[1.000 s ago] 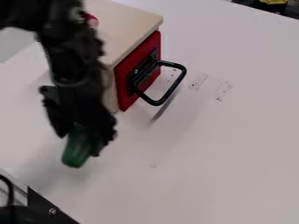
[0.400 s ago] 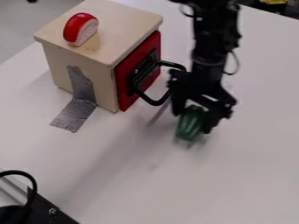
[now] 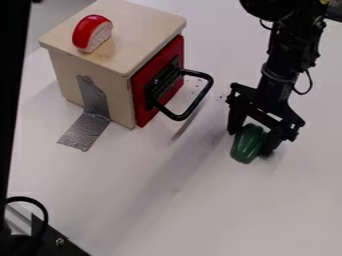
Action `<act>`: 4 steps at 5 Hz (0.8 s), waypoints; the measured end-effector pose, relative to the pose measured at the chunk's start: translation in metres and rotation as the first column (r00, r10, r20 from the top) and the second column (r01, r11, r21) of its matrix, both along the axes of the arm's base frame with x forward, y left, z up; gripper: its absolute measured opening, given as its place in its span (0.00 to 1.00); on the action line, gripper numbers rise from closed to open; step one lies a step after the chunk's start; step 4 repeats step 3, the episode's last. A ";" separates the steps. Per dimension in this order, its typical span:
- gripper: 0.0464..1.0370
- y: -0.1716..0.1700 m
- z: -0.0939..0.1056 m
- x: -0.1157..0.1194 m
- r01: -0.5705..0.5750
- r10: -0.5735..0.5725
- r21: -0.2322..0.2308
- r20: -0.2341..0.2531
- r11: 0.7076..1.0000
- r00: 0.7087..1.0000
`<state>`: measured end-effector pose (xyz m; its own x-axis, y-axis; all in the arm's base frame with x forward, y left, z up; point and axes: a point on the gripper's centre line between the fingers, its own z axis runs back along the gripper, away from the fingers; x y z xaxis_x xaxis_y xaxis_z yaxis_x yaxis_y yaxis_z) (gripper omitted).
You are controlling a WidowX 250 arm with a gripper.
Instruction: Move the green papper to the middle of the table
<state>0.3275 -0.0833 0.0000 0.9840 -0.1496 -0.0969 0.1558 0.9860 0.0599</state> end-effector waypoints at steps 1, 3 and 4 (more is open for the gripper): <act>0.96 -0.005 0.008 -0.011 0.005 -0.004 0.026 -0.045 1.000 0.999; 0.96 -0.017 0.077 0.005 0.032 -0.031 -0.032 0.037 0.999 0.999; 0.96 -0.017 0.077 0.005 0.032 -0.031 -0.032 0.037 0.999 0.999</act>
